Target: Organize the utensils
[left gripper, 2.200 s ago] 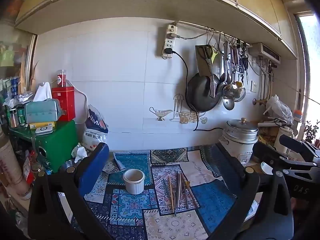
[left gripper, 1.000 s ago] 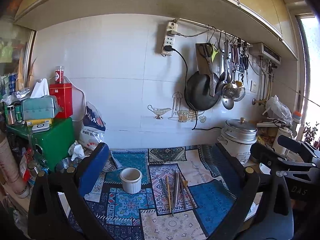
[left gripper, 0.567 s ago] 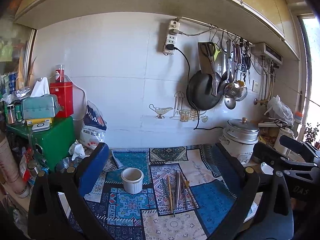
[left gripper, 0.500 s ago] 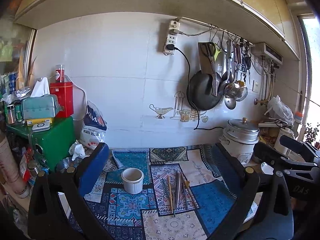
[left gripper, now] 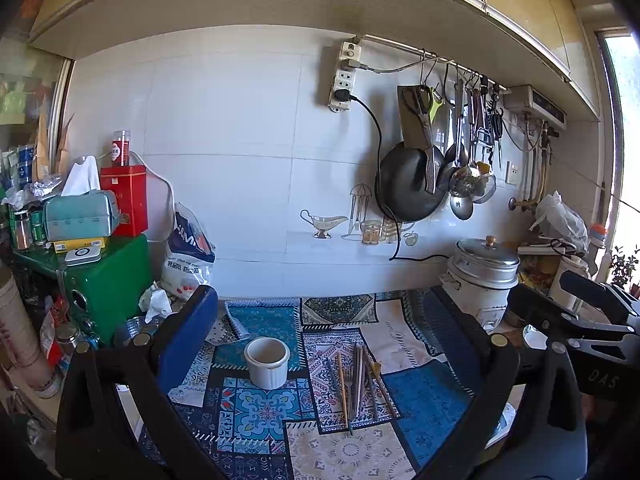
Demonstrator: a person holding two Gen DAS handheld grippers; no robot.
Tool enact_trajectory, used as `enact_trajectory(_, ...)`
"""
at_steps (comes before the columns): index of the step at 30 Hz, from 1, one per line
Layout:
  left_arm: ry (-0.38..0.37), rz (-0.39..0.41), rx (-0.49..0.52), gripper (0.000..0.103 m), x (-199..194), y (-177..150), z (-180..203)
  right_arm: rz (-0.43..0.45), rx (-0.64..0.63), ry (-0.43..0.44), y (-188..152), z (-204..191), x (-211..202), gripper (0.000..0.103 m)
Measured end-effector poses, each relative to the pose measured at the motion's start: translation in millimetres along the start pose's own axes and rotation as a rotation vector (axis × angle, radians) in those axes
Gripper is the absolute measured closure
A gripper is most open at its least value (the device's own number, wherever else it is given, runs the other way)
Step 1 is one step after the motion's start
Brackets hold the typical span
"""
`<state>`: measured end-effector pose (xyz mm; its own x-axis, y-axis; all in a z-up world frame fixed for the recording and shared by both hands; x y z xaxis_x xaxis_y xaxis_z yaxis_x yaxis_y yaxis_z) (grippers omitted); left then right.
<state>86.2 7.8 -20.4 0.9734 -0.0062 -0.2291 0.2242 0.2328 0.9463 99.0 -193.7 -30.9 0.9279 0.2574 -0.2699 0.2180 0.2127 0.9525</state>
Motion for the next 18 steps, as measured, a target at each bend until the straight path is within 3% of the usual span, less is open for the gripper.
enact_trajectory(18,0.004,-0.008,0.006,0.000,4.0,0.6,-2.4,-0.011,0.006,0.000,-2.1,2.7,5.2,0.004)
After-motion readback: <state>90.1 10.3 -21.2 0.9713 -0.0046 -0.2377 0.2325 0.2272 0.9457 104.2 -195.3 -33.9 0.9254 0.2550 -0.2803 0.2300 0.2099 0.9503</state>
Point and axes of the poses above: each gripper's, at about its wrist camera, not at the fingertips, and x roughly the way its jaws point, z to its right, y to its top, the point moved 7 cm from there along x, roughly the way its jaws point, and after that the axes turned 8 degrees about -x, right-handed, at the moved point
